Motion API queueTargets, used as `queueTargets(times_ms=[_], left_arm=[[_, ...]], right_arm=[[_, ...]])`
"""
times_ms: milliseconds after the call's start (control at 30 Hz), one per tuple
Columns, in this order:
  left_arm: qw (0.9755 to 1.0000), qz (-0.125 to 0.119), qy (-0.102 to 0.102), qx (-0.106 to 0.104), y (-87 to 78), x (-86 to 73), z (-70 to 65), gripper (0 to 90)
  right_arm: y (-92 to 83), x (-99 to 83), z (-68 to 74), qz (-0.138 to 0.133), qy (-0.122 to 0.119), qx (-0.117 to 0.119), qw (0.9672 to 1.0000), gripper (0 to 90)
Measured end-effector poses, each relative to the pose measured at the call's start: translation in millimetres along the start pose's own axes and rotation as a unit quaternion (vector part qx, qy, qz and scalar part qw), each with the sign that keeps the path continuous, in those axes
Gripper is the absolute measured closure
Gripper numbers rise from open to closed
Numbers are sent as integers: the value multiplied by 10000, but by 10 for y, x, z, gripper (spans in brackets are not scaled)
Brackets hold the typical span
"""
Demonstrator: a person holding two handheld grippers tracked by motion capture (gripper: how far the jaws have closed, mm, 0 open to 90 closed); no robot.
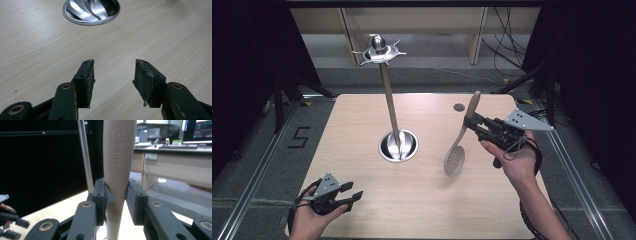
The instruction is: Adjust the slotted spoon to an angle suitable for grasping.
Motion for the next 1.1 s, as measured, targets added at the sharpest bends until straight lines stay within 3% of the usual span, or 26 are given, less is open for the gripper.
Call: queueTargets(times_ms=[233, 267, 333, 367, 400, 467, 533, 667, 700, 767, 800, 1033, 1100], left_arm=[[10000, 6, 82, 1, -12, 5, 15, 494], [9995, -9, 315, -3, -5, 23, 58, 494], [10000, -32, 44, 6, -11, 18, 10, 493], [9998, -156, -89, 47, 7, 37, -3, 493], [9999, -128, 6, 74, 0, 36, 20, 492], [9997, -146, -176, 87, 0, 36, 0, 491], [9998, -170, -10, 61, 5, 59, 24, 490], [9998, -170, -21, 110, 18, 68, 18, 486], [9998, -76, 194, 29, 8, 62, 42, 486], [9998, -147, 121, 80, 16, 73, 40, 484], [9997, -226, -51, 98, 28, 80, 18, 482], [9996, -252, 23, 136, 7, 79, 37, 478], [9996, -259, -77, 126, -2, 64, 19, 478]], right_arm=[[81, 95, 83, -103, -77, 98, 9999, 713], [99, 113, 110, -122, -3, 111, 9999, 713], [126, 145, 116, -234, -61, 114, 9996, 713], [134, 147, 146, -195, 51, 134, 9997, 712], [142, 153, 153, -174, 23, 158, 9997, 713], [173, 183, 163, -234, -16, 170, 9996, 713], [203, 209, 172, -296, 3, 185, 9994, 713], [258, 239, 176, -327, 43, 179, 9993, 713], [272, 239, 166, -319, 26, 148, 9994, 713], [292, 244, 171, -300, 49, 165, 9994, 713], [311, 261, 154, -389, -47, 128, 9992, 713], [316, 286, 195, -411, 33, 123, 9991, 713], [304, 286, 208, -407, 79, 130, 9991, 713]])
Point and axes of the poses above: each handheld gripper's, and its own axes: y roughly forward along the jaws, x roughly out of its top, z roughly to its left, the point moved 10 cm from there along y, roughly forward along the jaws, and after that the axes turned 11 degrees about -z, right-handed, at the moved point
